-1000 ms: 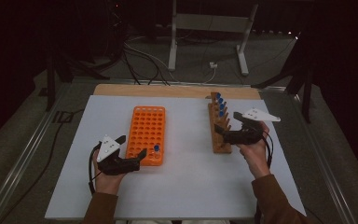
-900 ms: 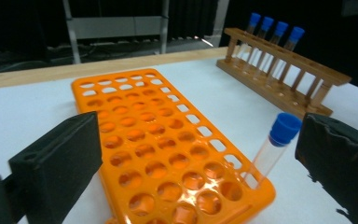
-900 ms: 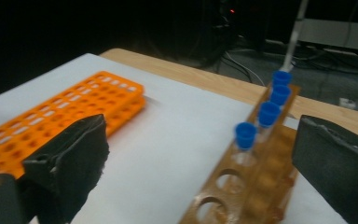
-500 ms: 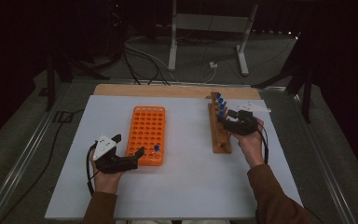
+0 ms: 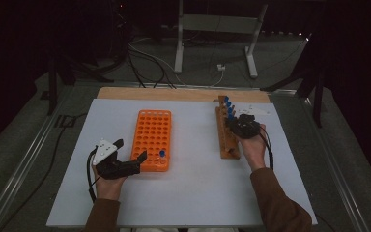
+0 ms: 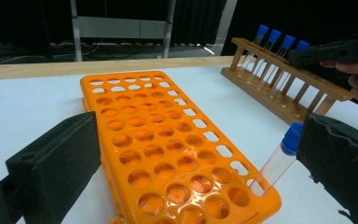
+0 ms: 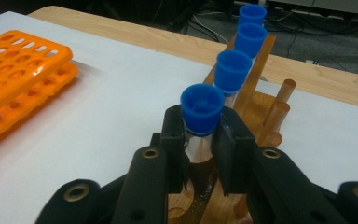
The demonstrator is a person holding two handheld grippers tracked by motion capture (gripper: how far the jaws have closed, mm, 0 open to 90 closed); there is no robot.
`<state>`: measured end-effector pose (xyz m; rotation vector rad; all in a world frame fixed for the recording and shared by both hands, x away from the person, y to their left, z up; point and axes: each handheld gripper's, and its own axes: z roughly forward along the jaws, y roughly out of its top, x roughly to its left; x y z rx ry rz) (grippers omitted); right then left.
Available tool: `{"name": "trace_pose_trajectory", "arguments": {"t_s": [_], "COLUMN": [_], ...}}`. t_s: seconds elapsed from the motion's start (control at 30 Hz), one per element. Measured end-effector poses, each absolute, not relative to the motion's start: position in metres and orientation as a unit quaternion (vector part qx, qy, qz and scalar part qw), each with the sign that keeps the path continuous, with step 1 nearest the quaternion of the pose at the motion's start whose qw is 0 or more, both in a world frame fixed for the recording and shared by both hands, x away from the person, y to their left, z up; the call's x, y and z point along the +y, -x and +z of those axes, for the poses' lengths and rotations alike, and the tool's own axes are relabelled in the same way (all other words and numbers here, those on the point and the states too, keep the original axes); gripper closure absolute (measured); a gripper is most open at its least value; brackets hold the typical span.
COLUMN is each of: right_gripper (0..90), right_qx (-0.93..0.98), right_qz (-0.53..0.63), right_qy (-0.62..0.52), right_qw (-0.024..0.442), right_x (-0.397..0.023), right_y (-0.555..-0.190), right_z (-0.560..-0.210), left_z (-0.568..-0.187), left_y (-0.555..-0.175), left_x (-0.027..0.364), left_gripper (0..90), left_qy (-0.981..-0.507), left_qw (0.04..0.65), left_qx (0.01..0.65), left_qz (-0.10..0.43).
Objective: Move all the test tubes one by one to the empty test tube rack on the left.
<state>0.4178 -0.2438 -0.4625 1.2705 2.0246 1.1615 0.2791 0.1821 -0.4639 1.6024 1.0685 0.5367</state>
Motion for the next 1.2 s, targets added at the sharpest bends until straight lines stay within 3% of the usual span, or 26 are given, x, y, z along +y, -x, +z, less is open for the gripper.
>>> {"name": "trace_pose_trajectory", "arguments": {"t_s": [0.6, 1.2], "right_gripper": [76.5, 76.6], "right_qx": [0.723, 0.709], "right_qz": [0.438, 0.470], "right_qy": [-0.469, -0.442], "right_qw": [0.255, 0.285], "right_x": [-0.244, -0.252], "right_y": [-0.411, -0.394], "right_z": [-0.452, -0.401], "left_z": [-0.464, -0.460], "left_y": [-0.279, -0.279], "left_x": [0.184, 0.182], "left_gripper": [0.8, 0.8], "left_qy": [-0.672, -0.673], "left_qw": [0.542, 0.539], "left_qx": [0.453, 0.447], "left_qz": [0.223, 0.236]}}
